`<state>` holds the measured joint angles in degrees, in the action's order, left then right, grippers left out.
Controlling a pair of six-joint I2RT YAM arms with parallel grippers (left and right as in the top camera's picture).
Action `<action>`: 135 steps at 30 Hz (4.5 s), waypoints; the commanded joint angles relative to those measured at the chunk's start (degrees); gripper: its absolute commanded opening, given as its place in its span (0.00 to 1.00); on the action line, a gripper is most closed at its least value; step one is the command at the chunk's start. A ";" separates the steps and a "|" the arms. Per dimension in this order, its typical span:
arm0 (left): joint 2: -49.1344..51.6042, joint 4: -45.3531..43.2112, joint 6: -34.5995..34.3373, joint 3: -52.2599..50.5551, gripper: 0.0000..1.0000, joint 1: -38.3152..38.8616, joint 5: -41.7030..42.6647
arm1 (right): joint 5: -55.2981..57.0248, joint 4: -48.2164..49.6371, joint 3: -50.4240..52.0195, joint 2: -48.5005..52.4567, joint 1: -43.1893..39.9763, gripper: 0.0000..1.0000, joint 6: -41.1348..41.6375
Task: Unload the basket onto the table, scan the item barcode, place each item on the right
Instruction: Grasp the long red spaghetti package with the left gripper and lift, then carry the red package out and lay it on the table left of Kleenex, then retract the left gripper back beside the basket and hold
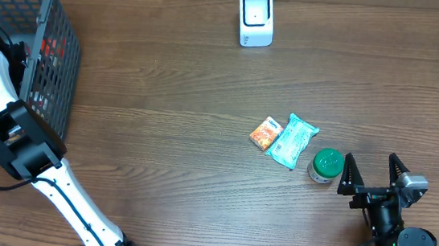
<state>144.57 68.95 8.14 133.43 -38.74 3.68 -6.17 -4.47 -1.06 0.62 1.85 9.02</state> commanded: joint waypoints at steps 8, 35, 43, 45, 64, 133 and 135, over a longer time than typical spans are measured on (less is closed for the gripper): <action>3.74 0.20 1.11 0.20 0.68 0.13 0.37 | -0.13 0.26 0.61 -0.44 -0.33 1.00 0.17; -25.99 1.68 -11.65 22.27 0.19 0.46 3.48 | -0.13 0.26 0.61 -0.44 -0.33 1.00 0.17; -39.71 0.96 -17.59 22.27 0.14 2.82 12.31 | -0.13 0.26 0.61 -0.44 -0.33 1.00 0.17; -42.34 3.06 -17.59 22.27 0.15 4.57 13.60 | -0.13 0.26 0.61 -0.44 -0.33 1.00 0.17; -41.97 27.39 -19.23 2.56 0.04 43.78 6.16 | -0.13 0.26 0.61 -0.44 -0.33 1.00 0.17; -44.19 5.01 -35.93 -32.89 1.00 51.47 -41.55 | -0.13 0.26 0.61 -0.44 -0.33 1.00 0.17; -44.19 5.14 -35.74 -32.92 0.99 49.07 -41.55 | -0.13 0.26 0.61 -0.44 -0.33 1.00 0.17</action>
<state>100.77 73.97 -27.49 99.81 13.56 -37.93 -6.15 -4.47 -1.06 0.62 1.85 9.02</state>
